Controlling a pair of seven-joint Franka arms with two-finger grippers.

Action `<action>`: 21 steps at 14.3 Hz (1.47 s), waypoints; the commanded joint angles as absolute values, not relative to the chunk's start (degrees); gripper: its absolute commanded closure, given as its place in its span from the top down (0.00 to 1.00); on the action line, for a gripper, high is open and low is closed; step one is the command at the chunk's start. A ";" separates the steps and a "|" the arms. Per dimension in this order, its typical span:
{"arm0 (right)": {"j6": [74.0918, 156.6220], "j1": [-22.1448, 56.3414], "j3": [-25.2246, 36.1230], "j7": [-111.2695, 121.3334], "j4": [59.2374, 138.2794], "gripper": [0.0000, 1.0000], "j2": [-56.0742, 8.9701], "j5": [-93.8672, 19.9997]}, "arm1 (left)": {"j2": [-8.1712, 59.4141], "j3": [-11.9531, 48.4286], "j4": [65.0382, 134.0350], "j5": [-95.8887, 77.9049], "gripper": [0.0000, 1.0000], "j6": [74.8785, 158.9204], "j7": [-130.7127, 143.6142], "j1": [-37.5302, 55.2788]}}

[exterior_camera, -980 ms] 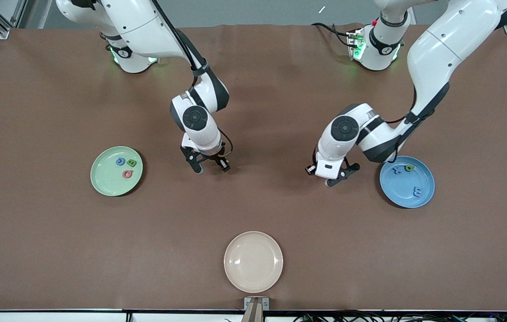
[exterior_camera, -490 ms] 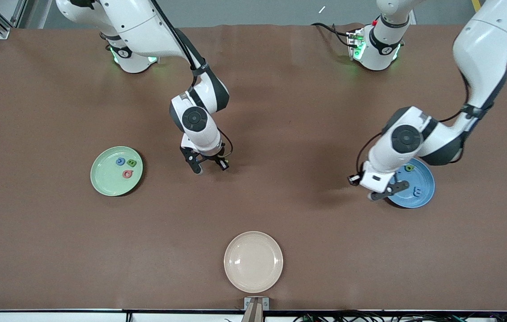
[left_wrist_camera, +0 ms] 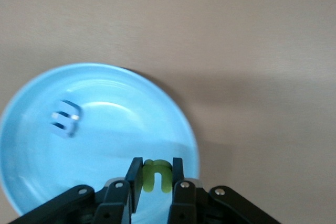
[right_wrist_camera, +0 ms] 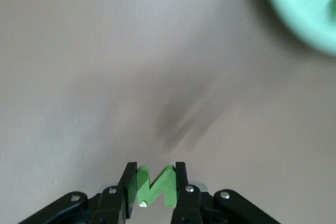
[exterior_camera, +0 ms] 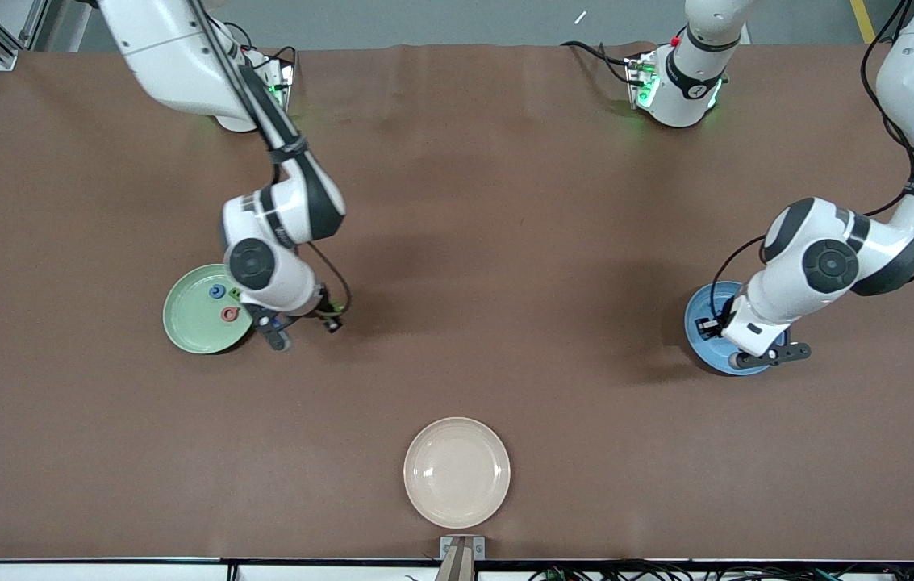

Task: Sort upper and lower case letters into plates
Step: 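Drop the n in the blue plate while the right gripper drops N in green plate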

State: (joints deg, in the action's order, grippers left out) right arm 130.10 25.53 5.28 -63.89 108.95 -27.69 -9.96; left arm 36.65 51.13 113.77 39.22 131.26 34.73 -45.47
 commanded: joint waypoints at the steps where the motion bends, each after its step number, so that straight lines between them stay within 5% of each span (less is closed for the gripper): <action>1: 125.79 18.92 4.13 -54.44 110.48 0.00 -23.12 -9.84 | 37.18 49.23 113.47 41.21 0.16 130.78 28.94 -46.14; 8: 126.29 7.48 4.39 -39.47 115.22 0.00 -22.59 -1.50 | 41.22 48.16 111.09 44.91 0.17 131.22 19.86 -46.05; 18: 137.19 2.99 4.39 -31.11 121.38 0.01 -23.29 -1.41 | 43.42 45.88 109.69 47.37 0.19 132.01 19.86 -44.56; 20: 139.03 2.99 4.39 -31.11 122.34 0.01 -23.73 -1.41 | 43.24 45.88 109.69 47.37 0.48 132.01 19.86 -44.65; 21: 139.91 2.99 4.39 -31.11 122.52 0.01 -24.17 -1.41 | 42.81 45.97 109.69 47.37 0.74 131.92 19.78 -44.74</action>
